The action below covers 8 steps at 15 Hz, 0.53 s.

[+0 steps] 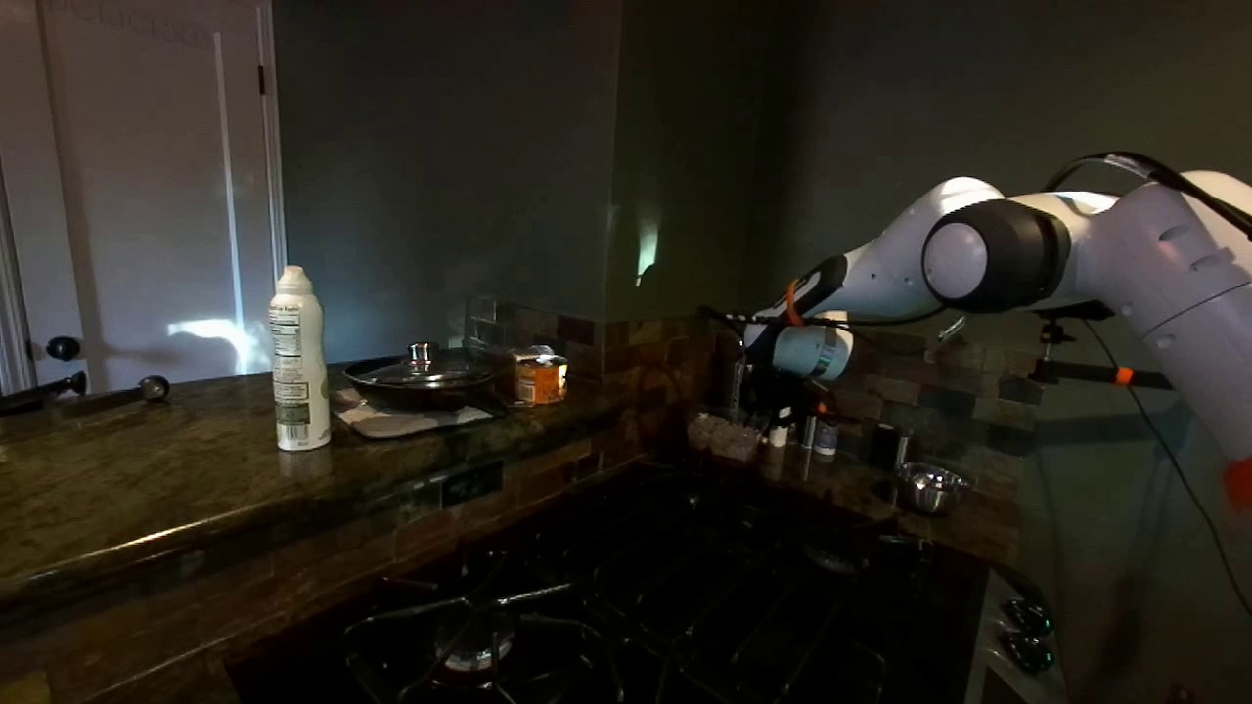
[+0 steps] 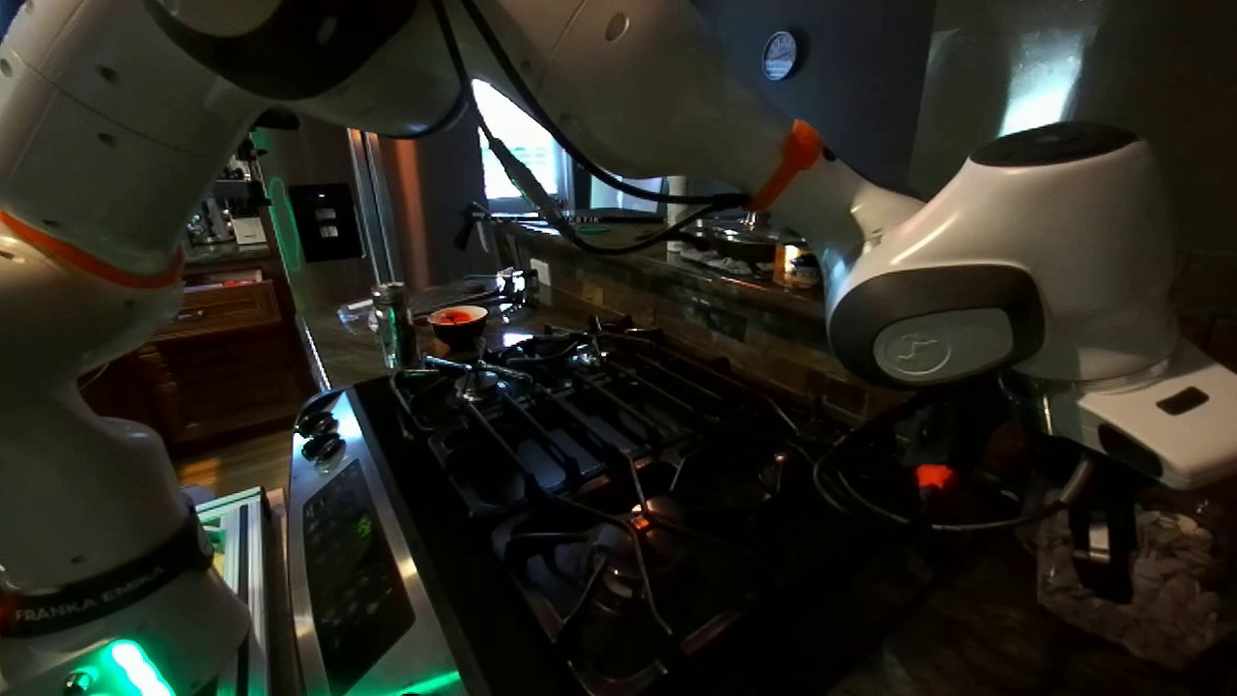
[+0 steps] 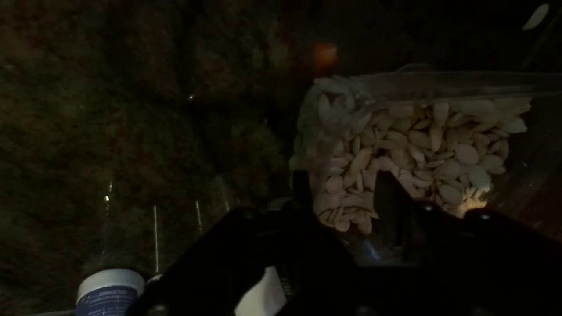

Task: Pick up the clear lunch box with white contents on the right and put it on the stove

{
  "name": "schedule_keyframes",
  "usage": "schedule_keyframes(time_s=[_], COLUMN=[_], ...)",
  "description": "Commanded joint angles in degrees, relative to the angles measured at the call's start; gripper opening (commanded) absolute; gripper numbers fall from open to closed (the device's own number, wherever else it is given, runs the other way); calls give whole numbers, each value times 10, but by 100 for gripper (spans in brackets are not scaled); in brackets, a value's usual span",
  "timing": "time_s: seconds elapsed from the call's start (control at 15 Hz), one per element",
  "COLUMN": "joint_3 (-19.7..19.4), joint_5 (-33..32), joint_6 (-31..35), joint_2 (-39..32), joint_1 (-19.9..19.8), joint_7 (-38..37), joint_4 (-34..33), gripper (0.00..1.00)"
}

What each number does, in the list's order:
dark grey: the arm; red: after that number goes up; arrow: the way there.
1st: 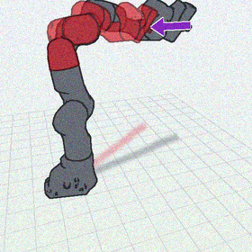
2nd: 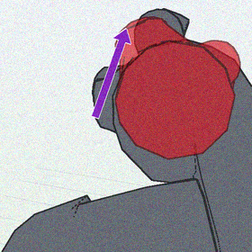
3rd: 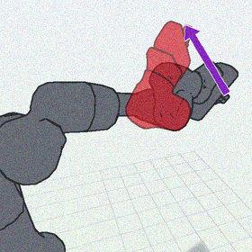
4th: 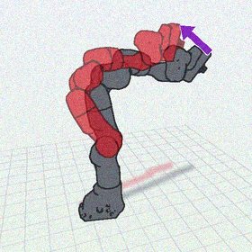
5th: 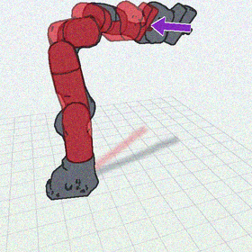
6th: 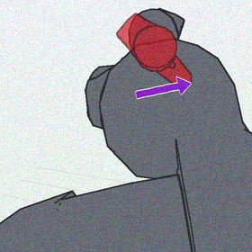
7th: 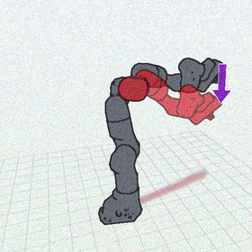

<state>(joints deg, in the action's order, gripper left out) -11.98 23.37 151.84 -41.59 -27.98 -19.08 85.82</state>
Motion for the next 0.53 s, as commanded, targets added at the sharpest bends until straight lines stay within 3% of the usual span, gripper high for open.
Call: schedule_keyframes(time_s=[0.0, 0.2, 0.33, 0.47], joint_3=[4, 3, 0, -1], joint_5=[-2, -4, -8, -9], joint_6=[-37, -55, -63, -62], joint_2=[-29, -39, -44, -40], joint_1=[-12, -15, -13, -11], joint_7=[7, 6, 5, 6], joint_4=[-42, -55, -62, -60], gripper=[34, 45, 17, 2])
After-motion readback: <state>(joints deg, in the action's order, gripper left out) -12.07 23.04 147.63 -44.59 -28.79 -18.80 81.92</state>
